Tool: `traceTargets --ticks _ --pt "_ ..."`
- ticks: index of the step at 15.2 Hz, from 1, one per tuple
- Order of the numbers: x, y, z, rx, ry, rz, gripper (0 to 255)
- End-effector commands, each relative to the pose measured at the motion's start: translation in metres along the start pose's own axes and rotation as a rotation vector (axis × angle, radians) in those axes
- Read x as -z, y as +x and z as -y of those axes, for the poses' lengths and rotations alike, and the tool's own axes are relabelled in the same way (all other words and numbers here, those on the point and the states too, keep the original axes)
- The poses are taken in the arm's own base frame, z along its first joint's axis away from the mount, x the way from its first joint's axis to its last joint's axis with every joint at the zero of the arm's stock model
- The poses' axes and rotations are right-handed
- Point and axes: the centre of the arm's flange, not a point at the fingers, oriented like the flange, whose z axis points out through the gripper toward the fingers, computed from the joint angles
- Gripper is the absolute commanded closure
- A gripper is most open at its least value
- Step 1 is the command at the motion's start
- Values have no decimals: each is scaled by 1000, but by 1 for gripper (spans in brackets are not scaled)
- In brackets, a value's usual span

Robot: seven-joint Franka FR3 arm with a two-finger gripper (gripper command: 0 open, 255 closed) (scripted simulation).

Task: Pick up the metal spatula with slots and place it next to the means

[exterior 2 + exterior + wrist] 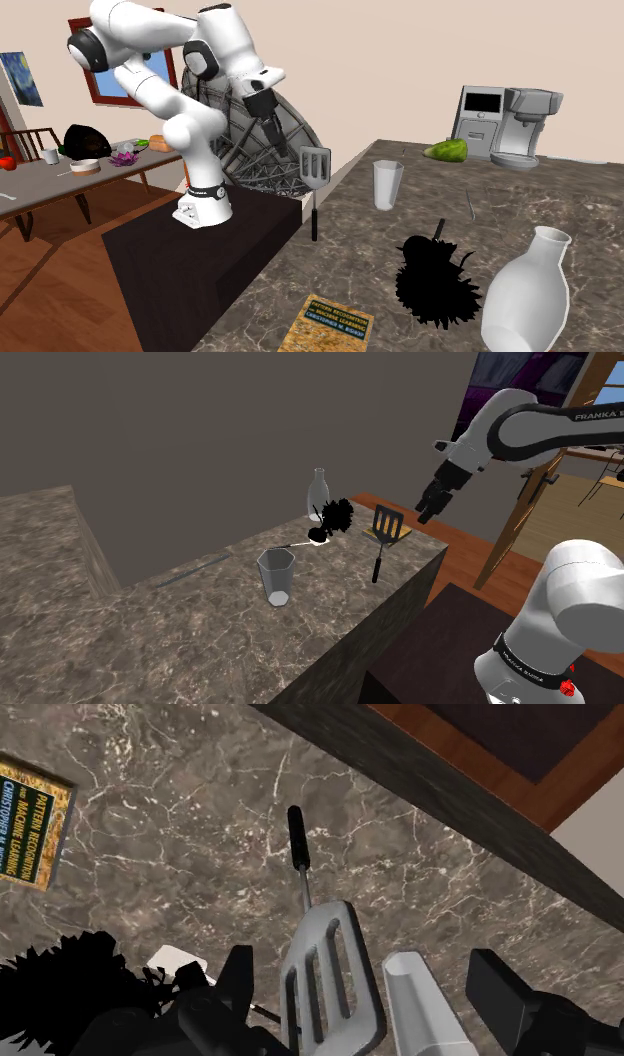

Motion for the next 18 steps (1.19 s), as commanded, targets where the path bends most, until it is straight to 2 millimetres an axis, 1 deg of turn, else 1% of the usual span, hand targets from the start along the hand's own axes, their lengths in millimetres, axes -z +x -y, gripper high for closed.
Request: traceTargets --ticks 1,6,10,11,18 --pt "-26 -8 -13 116 33 -38 0" --pt "-91 -17 -47 379 120 -122 0" --pt "-146 -14 -71 589 190 -189 0" --pt "-157 -12 -75 630 204 -202 0" --pt "-192 -7 -66 630 204 -202 0"
